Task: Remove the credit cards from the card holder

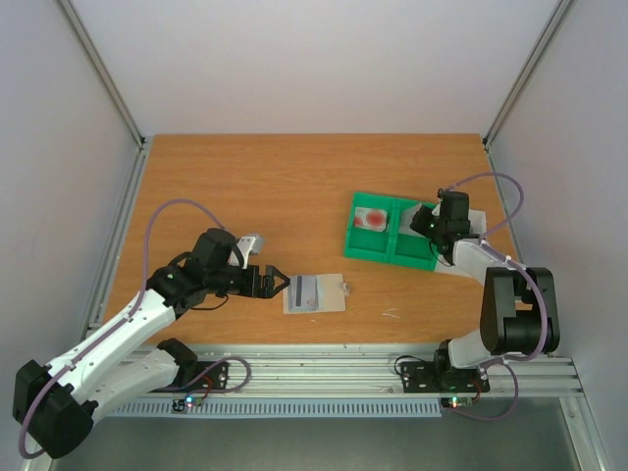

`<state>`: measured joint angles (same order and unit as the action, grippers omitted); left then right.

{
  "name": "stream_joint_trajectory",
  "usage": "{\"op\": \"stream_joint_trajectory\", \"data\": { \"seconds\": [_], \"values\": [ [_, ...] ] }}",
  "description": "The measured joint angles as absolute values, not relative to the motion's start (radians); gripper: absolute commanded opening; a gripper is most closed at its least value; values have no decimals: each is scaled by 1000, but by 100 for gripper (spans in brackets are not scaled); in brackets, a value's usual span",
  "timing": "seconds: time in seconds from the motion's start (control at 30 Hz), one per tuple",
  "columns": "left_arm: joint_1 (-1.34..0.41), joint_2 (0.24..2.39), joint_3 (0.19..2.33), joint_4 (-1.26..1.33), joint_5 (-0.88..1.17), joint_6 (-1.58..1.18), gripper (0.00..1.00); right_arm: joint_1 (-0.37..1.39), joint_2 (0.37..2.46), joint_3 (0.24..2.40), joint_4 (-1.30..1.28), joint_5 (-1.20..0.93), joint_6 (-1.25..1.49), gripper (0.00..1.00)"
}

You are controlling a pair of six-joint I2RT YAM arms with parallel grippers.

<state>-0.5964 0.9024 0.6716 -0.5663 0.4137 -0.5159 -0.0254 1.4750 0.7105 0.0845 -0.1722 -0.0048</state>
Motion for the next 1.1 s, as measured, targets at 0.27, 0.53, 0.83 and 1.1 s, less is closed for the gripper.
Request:
{"op": "stream_joint_trajectory", "data": {
  "seconds": [0.27,0.53,0.83,1.1],
  "values": [
    [-596,902,672,-566,413,-524,99,-25,1501,738,27,-134,-4,13],
    [-596,903,672,-566,410,-528,99,-25,1505,818,-119,-68,-2,20],
    [-596,911,671,-566,407,-542,99,-25,1526,889,-260,-30,18,26],
    [-596,930,670,-556,395,-559,99,-25,1528,998,-388,-83,53,29]
  ]
}}
